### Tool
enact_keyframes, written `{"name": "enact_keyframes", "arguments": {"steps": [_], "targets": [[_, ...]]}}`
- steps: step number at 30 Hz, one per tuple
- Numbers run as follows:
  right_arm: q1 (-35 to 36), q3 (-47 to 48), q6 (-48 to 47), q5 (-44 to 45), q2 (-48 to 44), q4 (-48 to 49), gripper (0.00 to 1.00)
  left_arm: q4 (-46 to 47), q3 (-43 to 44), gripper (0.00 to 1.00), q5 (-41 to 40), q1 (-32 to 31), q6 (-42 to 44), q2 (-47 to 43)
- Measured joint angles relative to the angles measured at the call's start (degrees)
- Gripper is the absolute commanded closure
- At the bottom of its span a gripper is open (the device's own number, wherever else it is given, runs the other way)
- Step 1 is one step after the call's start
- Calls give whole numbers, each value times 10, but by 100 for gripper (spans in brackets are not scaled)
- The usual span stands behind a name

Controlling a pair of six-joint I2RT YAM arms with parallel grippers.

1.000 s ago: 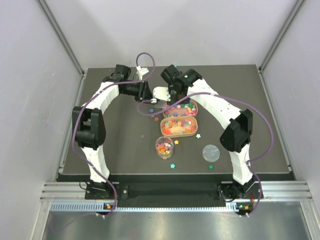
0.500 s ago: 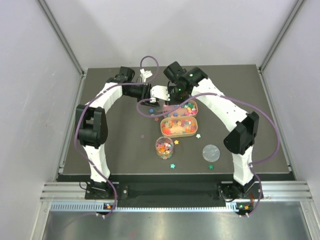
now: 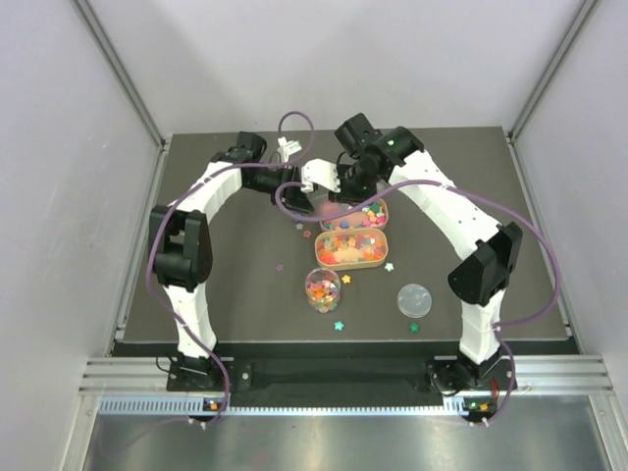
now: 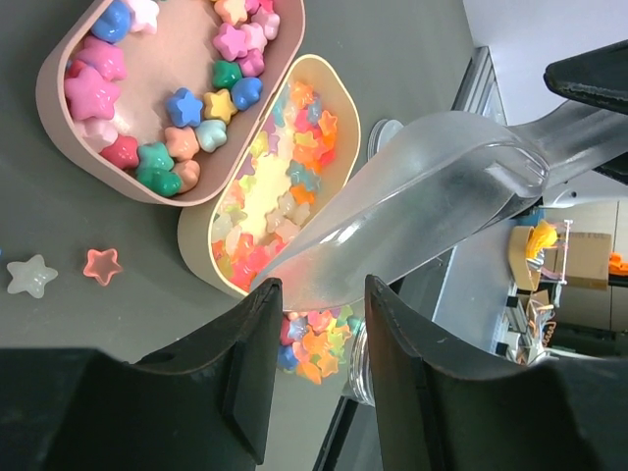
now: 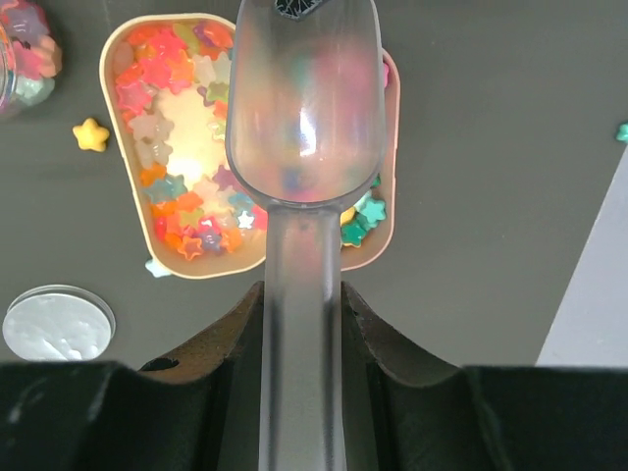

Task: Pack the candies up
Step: Adjust the spatula, then scoop the fake candies from the storage box.

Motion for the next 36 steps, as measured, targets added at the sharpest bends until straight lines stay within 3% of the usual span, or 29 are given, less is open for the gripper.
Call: {"name": "enact_keyframes", "arguments": {"steps": [6, 14, 24, 36], "targets": [[-16, -5, -9, -1, 0, 1, 100, -25, 30, 52, -28, 0, 35, 0], [-80, -61, -65, 28, -1, -13, 100, -83, 97, 53, -120, 3, 172, -34], [-93, -147, -134, 86, -92, -40, 100, -91, -50, 55, -195, 3, 225, -76], [-89, -189, -155, 168, -118, -41, 100, -32, -158, 56, -183, 3, 215, -76]]}}
